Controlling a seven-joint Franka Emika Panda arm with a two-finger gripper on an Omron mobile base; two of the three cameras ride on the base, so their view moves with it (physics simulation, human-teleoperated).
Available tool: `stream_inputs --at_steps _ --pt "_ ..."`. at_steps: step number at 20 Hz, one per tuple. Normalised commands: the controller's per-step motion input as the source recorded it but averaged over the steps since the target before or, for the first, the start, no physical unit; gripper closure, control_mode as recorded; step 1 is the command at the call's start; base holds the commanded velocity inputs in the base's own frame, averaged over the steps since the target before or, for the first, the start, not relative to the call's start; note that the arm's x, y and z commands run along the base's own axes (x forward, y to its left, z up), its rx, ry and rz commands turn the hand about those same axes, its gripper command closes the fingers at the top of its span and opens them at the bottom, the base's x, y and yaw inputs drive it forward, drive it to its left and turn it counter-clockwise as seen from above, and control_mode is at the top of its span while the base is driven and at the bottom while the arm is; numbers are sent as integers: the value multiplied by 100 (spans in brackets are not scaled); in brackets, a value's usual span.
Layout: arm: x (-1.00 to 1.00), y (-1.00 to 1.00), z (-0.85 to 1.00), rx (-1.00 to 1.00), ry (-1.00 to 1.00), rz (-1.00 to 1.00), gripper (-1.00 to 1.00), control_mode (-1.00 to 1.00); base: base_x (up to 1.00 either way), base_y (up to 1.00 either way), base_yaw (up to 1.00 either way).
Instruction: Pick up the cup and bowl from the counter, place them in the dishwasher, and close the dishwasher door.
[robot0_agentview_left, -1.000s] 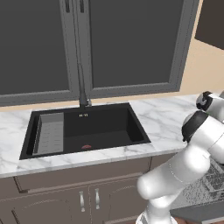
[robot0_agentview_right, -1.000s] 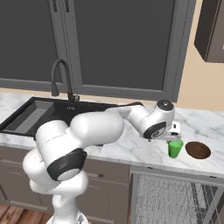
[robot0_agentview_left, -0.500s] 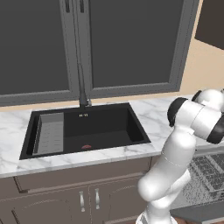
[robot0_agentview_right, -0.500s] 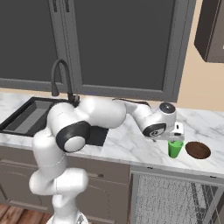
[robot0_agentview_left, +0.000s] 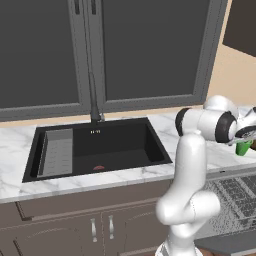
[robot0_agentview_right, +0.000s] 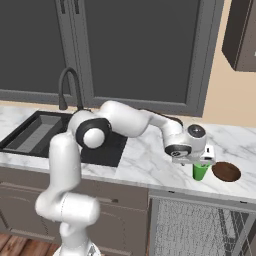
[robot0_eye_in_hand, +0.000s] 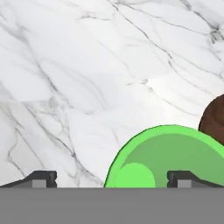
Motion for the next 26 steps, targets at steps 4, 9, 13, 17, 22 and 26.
stream_inputs --at_steps 4,9,13,17,22,26 --pt "25 -33 -19 0 0 0 100 -100 0 0 0" --pt "21 -27 -16 2 0 0 100 -100 0 0 0" --pt "4 -17 -9 6 0 0 100 -100 0 0 0" --pt "0 2 -17 8 0 0 100 -100 0 0 0" --pt "-10 29 -6 8 -5 0 100 -100 0 0 0" --pt "-24 34 6 10 -14 0 100 -100 0 0 0"
